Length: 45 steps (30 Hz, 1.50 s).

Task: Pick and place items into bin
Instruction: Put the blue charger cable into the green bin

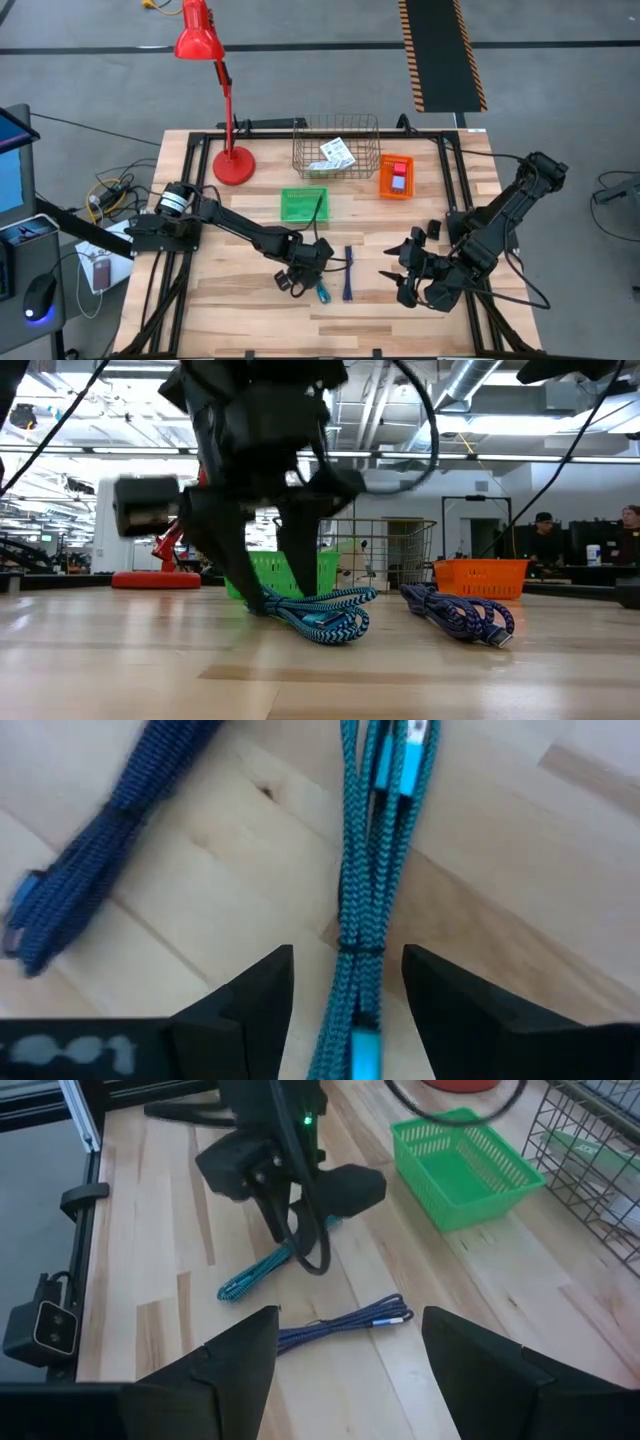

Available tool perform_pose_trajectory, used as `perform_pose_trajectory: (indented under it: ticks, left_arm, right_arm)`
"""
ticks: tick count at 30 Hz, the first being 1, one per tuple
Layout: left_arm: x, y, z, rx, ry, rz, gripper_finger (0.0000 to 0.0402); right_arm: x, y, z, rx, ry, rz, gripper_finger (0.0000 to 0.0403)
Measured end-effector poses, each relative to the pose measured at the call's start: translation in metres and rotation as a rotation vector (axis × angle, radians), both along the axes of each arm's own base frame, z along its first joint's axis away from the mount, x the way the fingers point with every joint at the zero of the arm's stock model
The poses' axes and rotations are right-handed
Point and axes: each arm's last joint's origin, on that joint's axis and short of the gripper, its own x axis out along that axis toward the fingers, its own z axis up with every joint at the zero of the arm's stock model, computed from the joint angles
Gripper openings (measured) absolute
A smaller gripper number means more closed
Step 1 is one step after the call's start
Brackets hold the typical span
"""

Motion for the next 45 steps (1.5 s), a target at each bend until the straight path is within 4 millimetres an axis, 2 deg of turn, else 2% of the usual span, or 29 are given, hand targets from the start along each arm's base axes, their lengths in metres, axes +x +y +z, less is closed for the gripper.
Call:
perform_pose_trajectory:
  ticks: [5, 14, 17, 21, 23, 24, 33, 45]
  left_arm:
    - [0.003, -0.002, -0.009, -0.040, 0.042, 0.006, 0.0178]
    - [0.004, 0.004, -0.012, -0.094, 0.077, 0.046, 0.0169]
    - [0.003, 0.004, -0.012, -0.094, 0.086, 0.061, 0.0134]
    - [0.000, 0.005, -0.008, -0.063, 0.111, 0.094, 0.0055]
    - [0.000, 0.006, -0.002, -0.018, 0.142, 0.133, 0.0020]
    - [0.001, 0.007, 0.002, 0.003, 0.158, 0.156, 0.0016]
    - [0.009, 0.000, 0.046, 0.222, 0.144, 0.243, 0.0013]
    - [0.005, 0.010, 0.104, 0.446, 0.187, 0.367, 0.0013]
  right_arm:
    - [0.000, 0.000, 0.000, 0.002, 0.000, -0.001, 0.0244]
    - [0.001, -0.001, 0.000, 0.003, -0.001, -0.008, 0.0244]
    - [0.001, -0.001, 0.000, 0.003, 0.000, -0.008, 0.0244]
    - [0.001, -0.001, 0.000, 0.002, 0.000, -0.008, 0.0244]
    - [0.001, -0.001, 0.000, -0.001, 0.001, -0.005, 0.0244]
    - [0.001, -0.001, 0.000, -0.001, 0.001, -0.005, 0.0244]
    - [0.001, -0.001, 0.000, -0.002, 0.001, -0.005, 0.0244]
    - [0.001, -0.001, 0.000, -0.002, 0.002, -0.001, 0.0244]
